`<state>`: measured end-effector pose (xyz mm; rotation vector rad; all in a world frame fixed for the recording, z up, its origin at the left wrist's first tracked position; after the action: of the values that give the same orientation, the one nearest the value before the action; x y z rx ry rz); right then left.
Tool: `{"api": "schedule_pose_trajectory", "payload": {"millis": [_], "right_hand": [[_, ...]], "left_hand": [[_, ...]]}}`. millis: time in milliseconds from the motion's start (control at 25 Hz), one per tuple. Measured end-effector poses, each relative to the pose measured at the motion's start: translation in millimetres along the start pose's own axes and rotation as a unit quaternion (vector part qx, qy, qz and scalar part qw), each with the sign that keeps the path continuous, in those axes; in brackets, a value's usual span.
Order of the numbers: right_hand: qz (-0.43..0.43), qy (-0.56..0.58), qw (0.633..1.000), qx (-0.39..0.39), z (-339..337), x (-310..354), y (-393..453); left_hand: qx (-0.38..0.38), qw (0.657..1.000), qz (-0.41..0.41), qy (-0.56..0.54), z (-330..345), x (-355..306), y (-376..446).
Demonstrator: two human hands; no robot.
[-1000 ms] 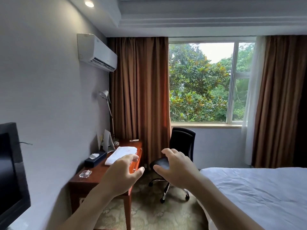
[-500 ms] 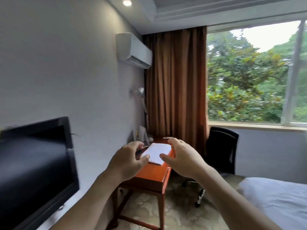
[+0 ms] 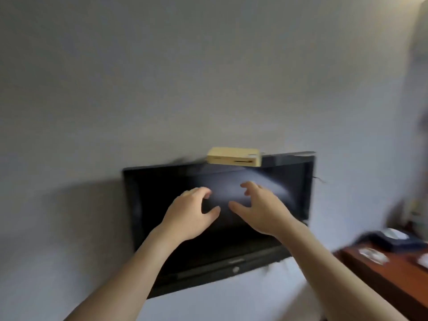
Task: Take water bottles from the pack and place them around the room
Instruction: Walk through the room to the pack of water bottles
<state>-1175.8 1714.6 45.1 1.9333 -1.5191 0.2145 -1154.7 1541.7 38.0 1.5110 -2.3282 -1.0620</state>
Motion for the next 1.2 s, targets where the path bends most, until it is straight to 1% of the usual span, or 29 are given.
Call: {"api": "schedule_pose_trajectory", "payload": {"millis": [120, 240, 360, 480, 680, 840, 920, 1040, 1200], "right_hand": [[-0.098, 0.055, 0.992, 0.055, 70, 102, 13], [-0.175, 0.086, 0.975, 0.109, 122, 187, 6], [-0.256, 0.122, 0.946, 0.157, 156, 260, -12], [-0.329, 0.162, 0.904, 0.221, 177, 323, -49], [-0.446, 0.237, 0.810, 0.298, 183, 410, -146], [-0.511, 0.268, 0.735, 0.357, 174, 458, -251], [-0.539, 0.283, 0.697, 0.380, 165, 477, -307], [-0.575, 0.299, 0.651, 0.395, 148, 508, -381], [-0.615, 0.297, 0.608, 0.405, 125, 544, -470]], "left_hand": [[-0.028, 0.994, -0.083, 0.064, -67, 78, -48], [-0.052, 0.977, -0.162, 0.128, -132, 126, -99], [-0.100, 0.949, -0.232, 0.187, -193, 145, -156], [-0.120, 0.913, -0.311, 0.236, -239, 141, -215], [-0.151, 0.835, -0.418, 0.325, -309, 91, -318], [-0.149, 0.755, -0.507, 0.388, -354, 25, -419], [-0.165, 0.720, -0.542, 0.400, -379, -9, -464], [-0.190, 0.692, -0.555, 0.421, -413, -56, -513], [-0.209, 0.657, -0.573, 0.444, -457, -109, -576]]}}
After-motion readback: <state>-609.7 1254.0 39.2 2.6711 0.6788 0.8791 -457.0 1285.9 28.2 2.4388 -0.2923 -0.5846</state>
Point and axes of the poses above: each hand's wrist, its own y-axis towards the middle knuckle, its own z-axis out of the palm, x = y × z, the point moved 10 cm from there along y, towards the middle knuckle, and after that the axes turned 11 degrees about z, right-handed, at the moved point
